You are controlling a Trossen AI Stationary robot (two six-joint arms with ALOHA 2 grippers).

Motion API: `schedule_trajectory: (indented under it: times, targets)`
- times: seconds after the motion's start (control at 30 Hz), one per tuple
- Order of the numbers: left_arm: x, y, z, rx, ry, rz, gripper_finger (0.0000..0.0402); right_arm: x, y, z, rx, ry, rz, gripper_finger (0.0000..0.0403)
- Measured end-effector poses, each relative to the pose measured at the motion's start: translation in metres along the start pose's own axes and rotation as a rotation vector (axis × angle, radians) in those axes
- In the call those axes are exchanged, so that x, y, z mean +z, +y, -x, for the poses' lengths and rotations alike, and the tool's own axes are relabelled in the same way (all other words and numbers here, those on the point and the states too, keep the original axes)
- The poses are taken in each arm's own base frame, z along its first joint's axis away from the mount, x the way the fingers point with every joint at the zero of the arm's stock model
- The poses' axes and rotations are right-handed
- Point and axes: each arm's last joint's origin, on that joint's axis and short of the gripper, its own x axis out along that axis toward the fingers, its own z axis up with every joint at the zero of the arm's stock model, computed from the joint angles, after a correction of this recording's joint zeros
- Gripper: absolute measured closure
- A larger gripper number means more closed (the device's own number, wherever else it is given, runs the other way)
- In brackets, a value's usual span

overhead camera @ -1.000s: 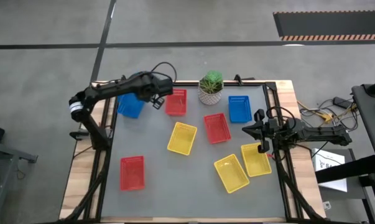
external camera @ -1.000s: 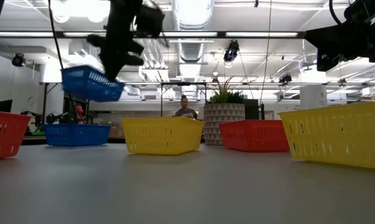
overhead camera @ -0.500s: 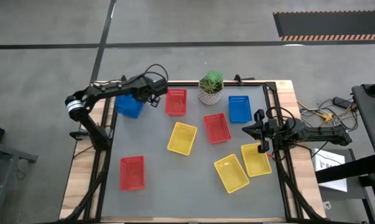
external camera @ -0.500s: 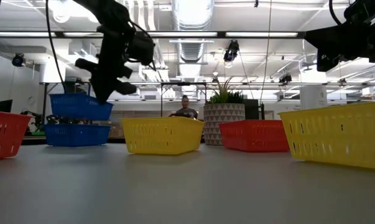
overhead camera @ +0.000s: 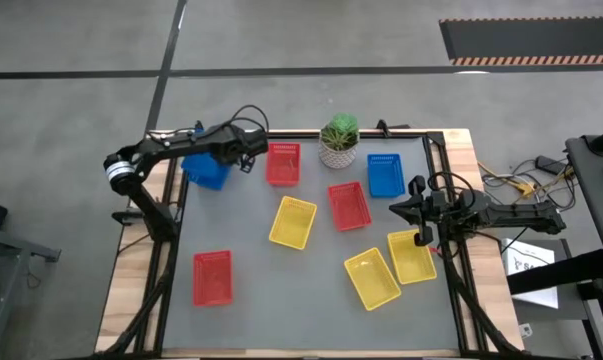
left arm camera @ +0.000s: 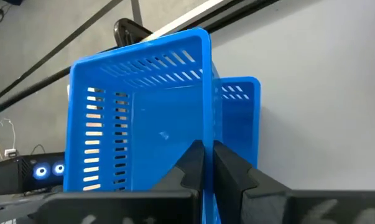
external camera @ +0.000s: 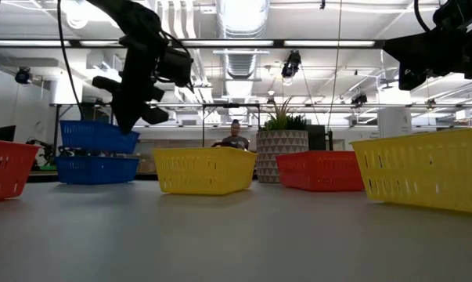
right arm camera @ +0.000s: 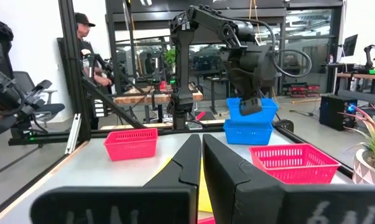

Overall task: Stack baskets by color
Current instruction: Stack the bottom blue bin on top of the top left blue bin

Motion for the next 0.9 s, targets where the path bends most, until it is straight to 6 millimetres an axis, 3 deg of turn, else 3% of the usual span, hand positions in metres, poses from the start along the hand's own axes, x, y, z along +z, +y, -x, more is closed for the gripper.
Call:
schedule_trajectory:
  times: [0.43, 0.9]
  targets:
    - [-0.012, -0.008, -0.014, -0.065, 0.058, -0.059, 0.0399, 0.000, 0.000, 0.000, 0.000, 0.001, 0.000, 0.0394]
    - [-0.011, -0.010, -0.015, -0.092, 0.048, -0.079, 0.0351, -0.001, 0.000, 0.000, -0.001, 0.012, 0.004, 0.0394]
